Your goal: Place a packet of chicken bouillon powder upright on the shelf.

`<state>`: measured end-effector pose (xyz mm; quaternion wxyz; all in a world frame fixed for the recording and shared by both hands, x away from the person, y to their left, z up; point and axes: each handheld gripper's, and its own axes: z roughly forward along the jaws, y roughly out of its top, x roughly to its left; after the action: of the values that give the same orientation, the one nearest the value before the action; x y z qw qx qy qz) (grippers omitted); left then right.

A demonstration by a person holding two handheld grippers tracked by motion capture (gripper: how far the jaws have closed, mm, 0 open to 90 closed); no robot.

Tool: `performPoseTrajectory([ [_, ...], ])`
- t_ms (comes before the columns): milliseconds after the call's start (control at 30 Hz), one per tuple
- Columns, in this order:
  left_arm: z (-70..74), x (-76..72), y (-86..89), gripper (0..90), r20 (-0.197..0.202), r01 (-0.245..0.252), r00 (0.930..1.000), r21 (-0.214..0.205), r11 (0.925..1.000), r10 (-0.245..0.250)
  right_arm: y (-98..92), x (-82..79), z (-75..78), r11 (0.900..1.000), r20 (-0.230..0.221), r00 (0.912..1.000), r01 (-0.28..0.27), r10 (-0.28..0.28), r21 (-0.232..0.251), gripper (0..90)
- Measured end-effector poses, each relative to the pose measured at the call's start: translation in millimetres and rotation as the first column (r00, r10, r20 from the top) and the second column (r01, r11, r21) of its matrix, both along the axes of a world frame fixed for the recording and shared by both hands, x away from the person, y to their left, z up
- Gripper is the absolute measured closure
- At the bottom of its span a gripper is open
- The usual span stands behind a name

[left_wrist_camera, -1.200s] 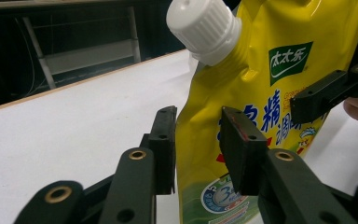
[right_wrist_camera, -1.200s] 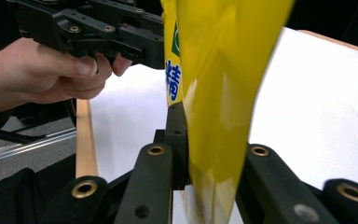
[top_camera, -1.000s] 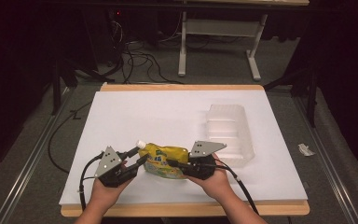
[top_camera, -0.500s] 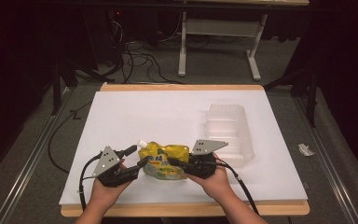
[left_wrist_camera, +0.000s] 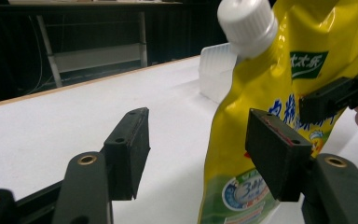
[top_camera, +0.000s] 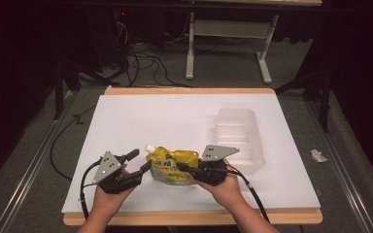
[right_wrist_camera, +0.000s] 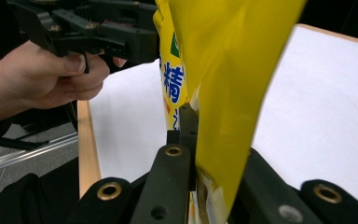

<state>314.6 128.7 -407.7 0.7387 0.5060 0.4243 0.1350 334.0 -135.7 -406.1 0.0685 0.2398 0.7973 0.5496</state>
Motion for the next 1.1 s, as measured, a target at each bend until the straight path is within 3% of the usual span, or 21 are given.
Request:
performPoseTrajectory([
  [167, -1.9, -0.1, -1.1, 39.7, -0.001, 0.009, 1.0000, 0.012, 0.9999, -0.009, -7.2, 0.4, 5.7, 0.9998, 0.011, 0.9999, 0.011, -0.011, 0.016, 90.0],
  [367, -5.7, 1.5, 2.2, 36.3, -0.018, 0.031, 0.9994, 0.000, 0.9995, -0.031, -19.4, 0.7, 17.0, 0.9987, 0.024, 0.9995, 0.019, -0.020, 0.048, 90.0],
  [733, -17.8, 9.2, 1.8, 33.1, -0.064, 0.022, 0.9978, 0.038, 0.9990, -0.019, -54.3, -1.7, 49.1, 0.9944, 0.080, 0.9958, 0.036, -0.044, 0.100, 90.0],
  [1100, -22.1, 9.4, -1.6, 33.6, -0.081, 0.041, 0.9961, 0.063, 0.9972, -0.036, -80.4, -2.4, 66.7, 0.9894, 0.111, 0.9902, 0.070, -0.084, 0.127, 90.0],
])
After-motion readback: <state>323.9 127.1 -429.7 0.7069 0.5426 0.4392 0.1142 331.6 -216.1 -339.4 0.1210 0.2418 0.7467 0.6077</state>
